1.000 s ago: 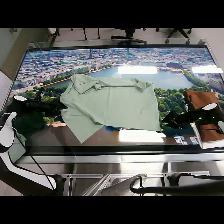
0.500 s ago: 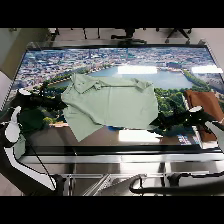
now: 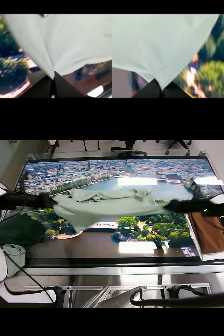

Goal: Fold the shirts.

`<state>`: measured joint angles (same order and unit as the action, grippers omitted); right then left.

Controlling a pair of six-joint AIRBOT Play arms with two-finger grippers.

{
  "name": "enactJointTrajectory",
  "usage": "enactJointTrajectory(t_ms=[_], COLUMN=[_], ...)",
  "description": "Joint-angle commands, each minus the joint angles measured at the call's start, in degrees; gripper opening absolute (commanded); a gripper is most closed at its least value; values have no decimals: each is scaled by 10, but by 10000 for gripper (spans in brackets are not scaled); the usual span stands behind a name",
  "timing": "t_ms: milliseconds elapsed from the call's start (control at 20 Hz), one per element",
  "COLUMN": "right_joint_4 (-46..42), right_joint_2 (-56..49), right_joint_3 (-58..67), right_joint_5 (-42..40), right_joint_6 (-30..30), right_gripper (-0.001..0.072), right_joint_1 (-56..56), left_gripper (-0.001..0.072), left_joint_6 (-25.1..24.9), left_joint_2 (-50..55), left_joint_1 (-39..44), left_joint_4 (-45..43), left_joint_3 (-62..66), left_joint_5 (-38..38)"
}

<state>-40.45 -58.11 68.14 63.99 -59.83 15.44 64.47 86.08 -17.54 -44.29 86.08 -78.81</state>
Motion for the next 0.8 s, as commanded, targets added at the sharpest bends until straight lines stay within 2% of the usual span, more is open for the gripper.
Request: enactJointTrajectory(t_ms=[0,150,250,450,600,750], right_joint_4=[26,27,19,0,-22,-28], right_joint_2=[104,179,214,242,232,168], right_joint_3=[140,256,317,395,400,385], right_joint_5=[13,-18,-48,-87,-70,11], right_joint_6=[14,14,14,14,14,10], right_gripper=[21,21,21,21,22,22], right_joint_1=[3,3,3,3,3,3], left_gripper=[16,16,16,16,16,17], left_joint_6=[1,1,2,6,26,27], left_joint_2=[-130,-239,-304,-400,-410,-377], left_joint_1=[0,-19,-53,-205,-238,-191], left_joint_4=[81,144,144,139,141,141], left_joint_3=[75,183,248,330,320,224], left_joint_5=[-59,-42,-16,20,17,-41])
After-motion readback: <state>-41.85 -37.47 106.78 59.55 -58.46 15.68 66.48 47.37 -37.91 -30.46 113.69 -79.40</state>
